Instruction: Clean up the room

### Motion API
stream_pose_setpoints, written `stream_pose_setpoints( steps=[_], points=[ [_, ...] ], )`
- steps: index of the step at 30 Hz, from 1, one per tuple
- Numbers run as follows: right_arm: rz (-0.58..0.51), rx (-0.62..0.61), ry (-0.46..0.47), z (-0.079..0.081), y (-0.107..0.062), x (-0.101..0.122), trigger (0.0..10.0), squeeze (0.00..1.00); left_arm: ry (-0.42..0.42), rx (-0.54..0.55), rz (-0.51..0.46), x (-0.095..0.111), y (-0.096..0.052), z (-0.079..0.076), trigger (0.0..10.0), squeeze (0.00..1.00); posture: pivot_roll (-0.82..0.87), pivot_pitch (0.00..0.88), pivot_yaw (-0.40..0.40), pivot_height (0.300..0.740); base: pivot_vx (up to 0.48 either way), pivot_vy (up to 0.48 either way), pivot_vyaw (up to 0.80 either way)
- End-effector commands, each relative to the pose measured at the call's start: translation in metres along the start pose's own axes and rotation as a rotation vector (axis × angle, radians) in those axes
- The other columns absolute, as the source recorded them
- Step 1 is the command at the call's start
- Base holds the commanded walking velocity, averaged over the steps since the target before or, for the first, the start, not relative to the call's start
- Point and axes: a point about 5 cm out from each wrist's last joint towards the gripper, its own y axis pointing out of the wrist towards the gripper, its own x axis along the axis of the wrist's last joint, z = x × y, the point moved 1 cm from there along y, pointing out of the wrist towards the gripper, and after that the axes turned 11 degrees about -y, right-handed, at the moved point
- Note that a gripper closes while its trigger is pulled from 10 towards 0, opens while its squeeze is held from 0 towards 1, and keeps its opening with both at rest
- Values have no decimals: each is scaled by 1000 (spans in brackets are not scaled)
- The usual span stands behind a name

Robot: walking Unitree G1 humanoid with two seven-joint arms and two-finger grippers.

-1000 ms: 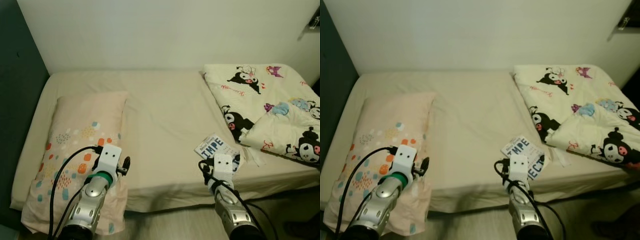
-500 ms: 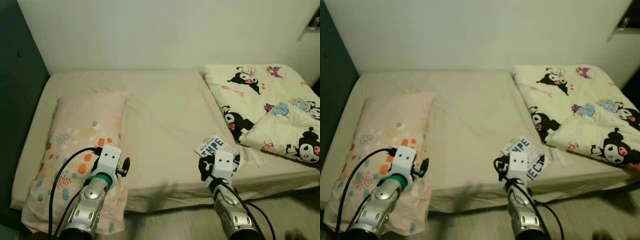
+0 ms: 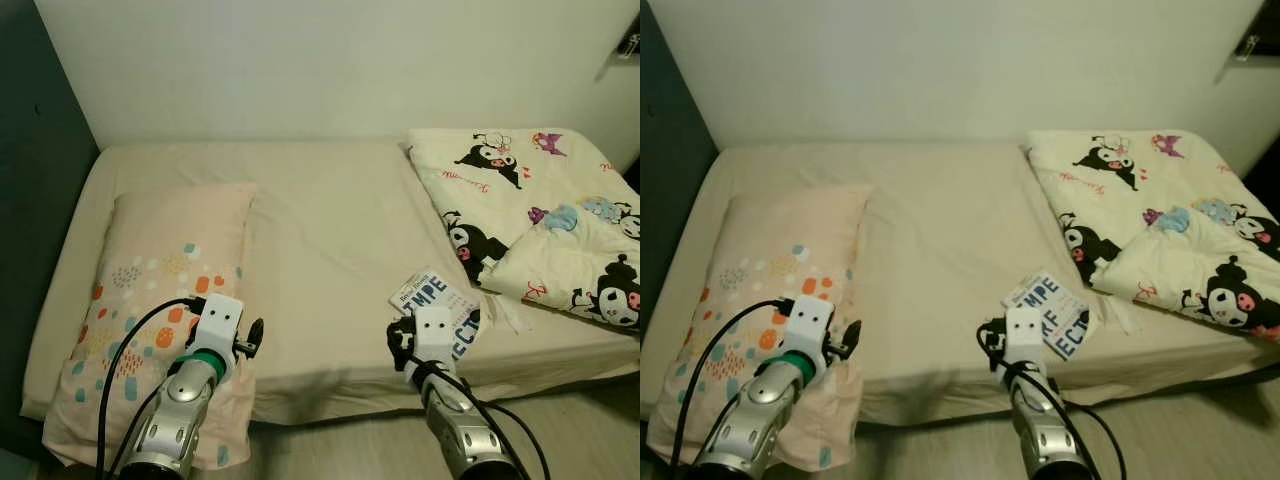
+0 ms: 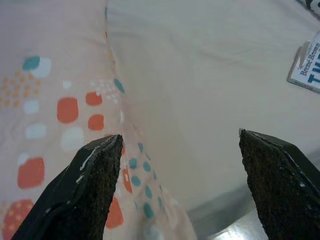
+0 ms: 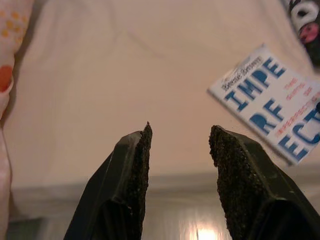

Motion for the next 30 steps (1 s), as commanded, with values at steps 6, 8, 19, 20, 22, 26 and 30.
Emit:
stream_pose_setpoints(
  steps=[6,8,19,20,22,26,30],
  points=[
    [-64,10,130,-3,-5,5,10000,0,-134,-46,-57,8,-5,-4,10000,0,58,0,16,740,0,0,0],
    [-82,10,157,-4,-7,7,10000,0,-148,-56,-64,9,-5,-5,10000,0,56,2,18,740,0,0,0],
    [-1,-112,75,-13,-3,1,10000,0,56,38,-44,8,0,2,10000,0,61,14,14,740,0,0,0],
    [9,-125,106,-14,-3,1,10000,0,57,39,-55,9,-1,2,10000,0,61,14,14,740,0,0,0],
    [-3,-122,138,-14,-3,2,10000,0,56,39,-59,10,-1,1,10000,0,62,18,16,740,0,0,0],
    [-12,-70,153,-12,-5,2,10000,0,67,11,-67,10,-1,-2,10000,0,60,17,19,740,0,0,0],
    [-35,-36,207,-9,-7,4,10000,0,70,7,-70,11,-1,-3,10000,0,63,19,19,740,0,0,0]
  ],
)
